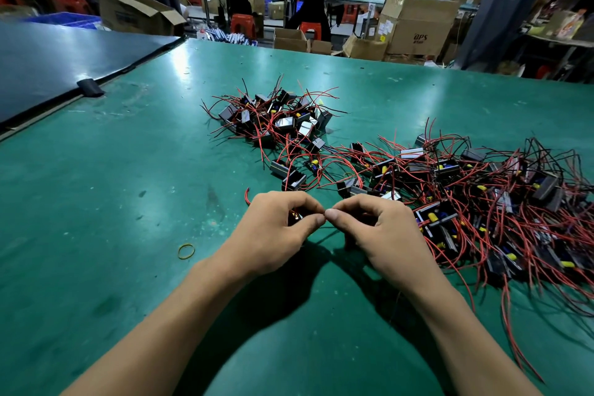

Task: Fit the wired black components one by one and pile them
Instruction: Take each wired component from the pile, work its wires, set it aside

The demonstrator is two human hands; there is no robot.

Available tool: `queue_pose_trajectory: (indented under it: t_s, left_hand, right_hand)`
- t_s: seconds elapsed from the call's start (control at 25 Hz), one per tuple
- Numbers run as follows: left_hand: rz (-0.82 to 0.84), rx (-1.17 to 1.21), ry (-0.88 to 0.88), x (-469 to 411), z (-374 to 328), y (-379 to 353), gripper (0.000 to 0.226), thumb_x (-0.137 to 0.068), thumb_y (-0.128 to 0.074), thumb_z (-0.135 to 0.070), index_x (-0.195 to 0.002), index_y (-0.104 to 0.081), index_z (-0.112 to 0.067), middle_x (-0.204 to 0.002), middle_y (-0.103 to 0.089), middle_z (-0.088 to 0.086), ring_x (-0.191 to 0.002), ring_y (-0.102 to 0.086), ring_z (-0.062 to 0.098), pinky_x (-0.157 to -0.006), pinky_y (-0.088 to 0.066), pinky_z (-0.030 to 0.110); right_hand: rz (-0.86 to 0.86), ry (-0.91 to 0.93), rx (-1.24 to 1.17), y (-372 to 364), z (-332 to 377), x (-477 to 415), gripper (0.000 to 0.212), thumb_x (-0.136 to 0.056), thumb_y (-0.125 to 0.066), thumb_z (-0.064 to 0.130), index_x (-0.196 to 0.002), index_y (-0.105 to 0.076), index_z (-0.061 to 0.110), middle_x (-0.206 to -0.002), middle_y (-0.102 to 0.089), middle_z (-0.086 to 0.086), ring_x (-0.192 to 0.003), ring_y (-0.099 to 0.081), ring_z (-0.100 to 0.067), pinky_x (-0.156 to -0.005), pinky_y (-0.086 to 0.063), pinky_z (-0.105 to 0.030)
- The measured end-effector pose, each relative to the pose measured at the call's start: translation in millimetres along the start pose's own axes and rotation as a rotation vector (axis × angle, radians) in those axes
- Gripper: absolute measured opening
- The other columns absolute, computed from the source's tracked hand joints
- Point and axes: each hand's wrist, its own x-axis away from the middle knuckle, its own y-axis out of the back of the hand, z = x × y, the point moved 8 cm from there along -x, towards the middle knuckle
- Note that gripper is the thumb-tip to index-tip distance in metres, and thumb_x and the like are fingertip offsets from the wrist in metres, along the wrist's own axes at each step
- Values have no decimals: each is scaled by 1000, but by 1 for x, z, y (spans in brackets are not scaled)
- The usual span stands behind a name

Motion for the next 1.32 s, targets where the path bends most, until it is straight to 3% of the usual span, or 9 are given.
queue_pose_trajectory:
  t_s: [0.16,0.32,0.4,0.48,0.64,0.88,1.16,1.24,1.32]
  left_hand:
    - [-26,-84,-81,2,-8,1,4,-84,-74,-13,-83,-74,-18,-61,-63,-19,-57,-56,-2,-56,-38,8]
    - [-80,-173,-207,5,-19,1,5,-81,-75,-10,-82,-74,-14,-73,-70,-5,-67,-58,6,-64,-46,17]
    - [-88,-179,-229,6,-20,2,5,-80,-75,-9,-82,-74,-13,-74,-70,-4,-68,-58,6,-65,-45,16]
    - [-86,-154,-209,6,-18,4,5,-81,-75,-8,-82,-74,-13,-73,-69,-5,-67,-59,5,-64,-43,13]
    - [-65,21,-83,3,-7,7,7,-84,-73,-6,-81,-74,-13,-66,-64,-10,-56,-52,-2,-57,-39,10]
    - [-5,150,75,0,9,3,11,-86,-72,-10,-78,-71,-17,-53,-58,-16,-50,-47,5,-51,-37,16]
    - [-6,182,85,-1,12,4,8,-84,-74,-10,-78,-73,-14,-54,-60,-11,-48,-46,5,-50,-38,18]
    - [-37,95,8,1,6,6,8,-83,-75,-9,-77,-73,-14,-54,-60,-15,-49,-48,0,-52,-39,14]
    - [-53,-49,-118,4,-8,6,7,-81,-76,-6,-79,-75,-13,-58,-58,-18,-55,-52,-2,-57,-37,8]
  right_hand:
    - [77,-168,-72,-6,-10,0,20,-91,-72,30,-76,-74,17,-58,-65,-1,-47,-56,-11,-48,-41,-18]
    - [124,-630,-621,-31,-33,11,26,-90,-67,17,-66,-70,10,-61,-56,-2,-42,-42,-10,-39,-33,-17]
    - [152,-733,-771,-40,-34,17,24,-89,-65,18,-67,-67,10,-60,-53,0,-40,-38,-9,-38,-33,-18]
    - [128,-664,-731,-39,-33,15,22,-88,-68,19,-68,-67,12,-61,-56,0,-41,-43,-9,-38,-35,-18]
    - [-46,-170,-336,-13,-6,6,6,-87,-76,17,-85,-71,16,-75,-72,0,-53,-66,-19,-51,-54,-28]
    - [-92,221,101,-5,16,8,12,-85,-79,17,-96,-79,17,-86,-75,12,-75,-71,-3,-69,-52,-13]
    - [-89,214,123,-5,15,5,1,-88,-76,20,-87,-77,19,-74,-70,16,-67,-63,1,-64,-44,-9]
    - [-30,35,71,-11,3,2,13,-89,-74,23,-77,-73,20,-61,-63,13,-53,-53,-1,-54,-39,-13]
    - [44,-313,-269,-22,-20,3,23,-90,-69,18,-67,-66,15,-52,-48,6,-42,-38,-8,-41,-30,-19]
